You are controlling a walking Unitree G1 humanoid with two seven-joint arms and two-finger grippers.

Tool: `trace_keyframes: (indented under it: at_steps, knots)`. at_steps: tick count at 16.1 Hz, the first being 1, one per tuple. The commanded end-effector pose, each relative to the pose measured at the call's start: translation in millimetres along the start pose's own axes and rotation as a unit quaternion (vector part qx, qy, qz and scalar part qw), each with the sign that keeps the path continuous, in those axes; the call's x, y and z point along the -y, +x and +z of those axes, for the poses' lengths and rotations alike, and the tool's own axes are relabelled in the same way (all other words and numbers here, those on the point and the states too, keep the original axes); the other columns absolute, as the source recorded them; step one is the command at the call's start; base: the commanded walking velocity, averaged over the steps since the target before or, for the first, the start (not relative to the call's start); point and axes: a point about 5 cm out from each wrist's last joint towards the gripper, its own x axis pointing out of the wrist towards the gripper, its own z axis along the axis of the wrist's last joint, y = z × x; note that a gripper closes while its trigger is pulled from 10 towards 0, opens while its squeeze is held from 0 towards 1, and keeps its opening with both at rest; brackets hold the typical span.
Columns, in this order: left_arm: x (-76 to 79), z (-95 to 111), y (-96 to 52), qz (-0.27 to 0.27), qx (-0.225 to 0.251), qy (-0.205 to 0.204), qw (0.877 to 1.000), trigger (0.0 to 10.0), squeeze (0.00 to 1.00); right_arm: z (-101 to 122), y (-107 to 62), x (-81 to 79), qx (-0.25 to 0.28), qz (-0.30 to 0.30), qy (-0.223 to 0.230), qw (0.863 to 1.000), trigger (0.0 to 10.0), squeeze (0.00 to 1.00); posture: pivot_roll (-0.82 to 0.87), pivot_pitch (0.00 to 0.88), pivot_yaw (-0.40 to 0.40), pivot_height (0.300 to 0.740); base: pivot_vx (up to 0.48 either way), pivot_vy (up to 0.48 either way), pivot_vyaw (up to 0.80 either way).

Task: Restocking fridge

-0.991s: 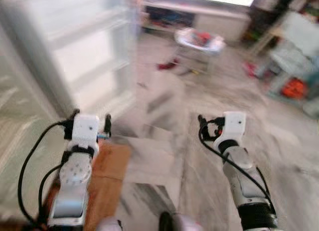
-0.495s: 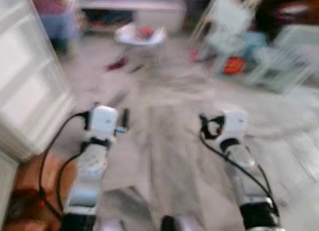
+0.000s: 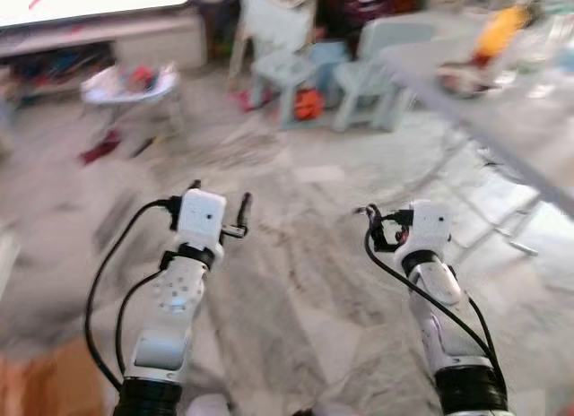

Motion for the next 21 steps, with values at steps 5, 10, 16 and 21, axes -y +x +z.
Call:
trace_keyframes:
  at_steps: [5, 10, 16, 21]
  knots:
    - [2.6, 0.3, 2.7, -0.011, -0.002, -0.009, 1.0, 10.0, 0.0, 4.0, -0.2, -4.3, 0.009, 0.007, -0.003, 1.0, 10.0, 0.0, 0.07, 0.098, -0.059, 0.74, 0.469, 0.0, -0.8]
    - [9.9, -0.7, 3.2, -0.028, -0.004, -0.023, 0.999, 10.0, 0.0, 4.4, 0.0, -2.1, 0.009, 0.001, -0.002, 1.0, 10.0, 0.0, 0.06, 0.103, -0.055, 0.74, 0.433, 0.055, -0.8]
    - [12.0, -0.5, 5.0, -0.035, -0.002, -0.02, 0.999, 10.0, 0.0, 7.0, 2.3, 0.6, 0.013, -0.004, -0.006, 1.0, 10.0, 0.0, 0.06, 0.1, -0.05, 0.74, 0.358, 0.321, -0.8]
    - [12.5, -1.0, 7.2, -0.041, -0.005, -0.019, 0.999, 10.0, 0.0, 8.3, 1.7, 1.4, 0.017, -0.004, 0.003, 1.0, 10.0, 0.0, 0.06, 0.099, -0.043, 0.74, 0.112, 0.426, -0.28]
